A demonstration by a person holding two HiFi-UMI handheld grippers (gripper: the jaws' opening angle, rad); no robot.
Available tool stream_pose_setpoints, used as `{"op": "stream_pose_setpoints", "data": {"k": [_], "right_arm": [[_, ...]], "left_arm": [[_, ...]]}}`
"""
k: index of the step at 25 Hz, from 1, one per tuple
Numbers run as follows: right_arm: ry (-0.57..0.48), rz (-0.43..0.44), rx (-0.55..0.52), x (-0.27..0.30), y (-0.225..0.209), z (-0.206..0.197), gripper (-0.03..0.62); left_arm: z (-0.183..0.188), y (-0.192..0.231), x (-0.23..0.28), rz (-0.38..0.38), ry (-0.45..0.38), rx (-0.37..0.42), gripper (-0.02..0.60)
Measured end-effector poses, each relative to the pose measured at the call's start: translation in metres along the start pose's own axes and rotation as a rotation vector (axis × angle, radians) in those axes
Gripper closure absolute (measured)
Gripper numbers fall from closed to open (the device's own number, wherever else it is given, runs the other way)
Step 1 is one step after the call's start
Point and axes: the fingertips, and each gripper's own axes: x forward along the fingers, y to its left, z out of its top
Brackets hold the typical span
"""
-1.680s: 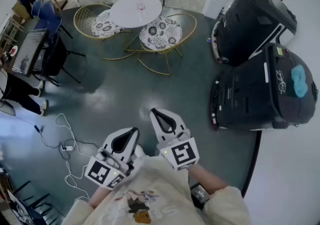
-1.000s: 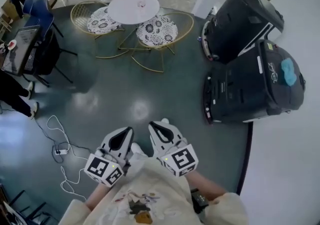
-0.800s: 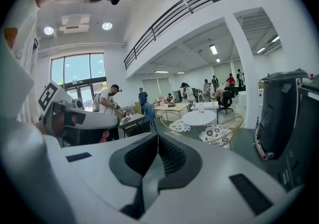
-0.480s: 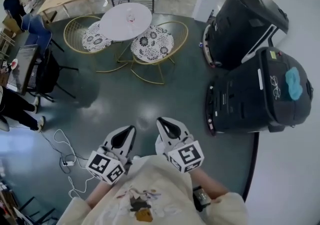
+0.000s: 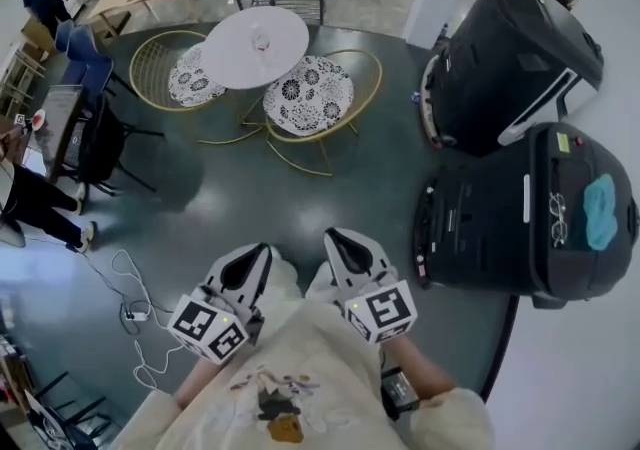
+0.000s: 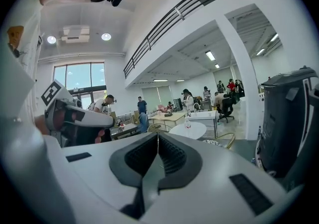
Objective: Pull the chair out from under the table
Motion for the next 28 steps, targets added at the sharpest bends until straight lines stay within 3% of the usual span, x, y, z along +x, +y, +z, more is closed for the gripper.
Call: {"op": "stream_pose_setpoints", "data": {"k": [7,12,20,28], "right_arm": [[0.010,-0.022,0.051,0.034,-0.039,0.005,0.585],[0.051,-0.065,0.049,0.068,-0.082,0.009,0.585],[0.089,-0.100,0.010,0.151,-0.154,0.052,0.583],[0.138,-0.111,0.013,0.214,-0.196,0.064,0.583]], "left_arm": [[0.012,0.032,0.047,0.011,0.043,-0.011,0.578],[0.033,0.060,0.104,-0.041,0.063,-0.028,0.578],[0.107,0.122,0.186,-0.123,0.039,0.012,0.578],[0.132,0.169,0.230,-0.180,0.050,0.008,0.580]]}}
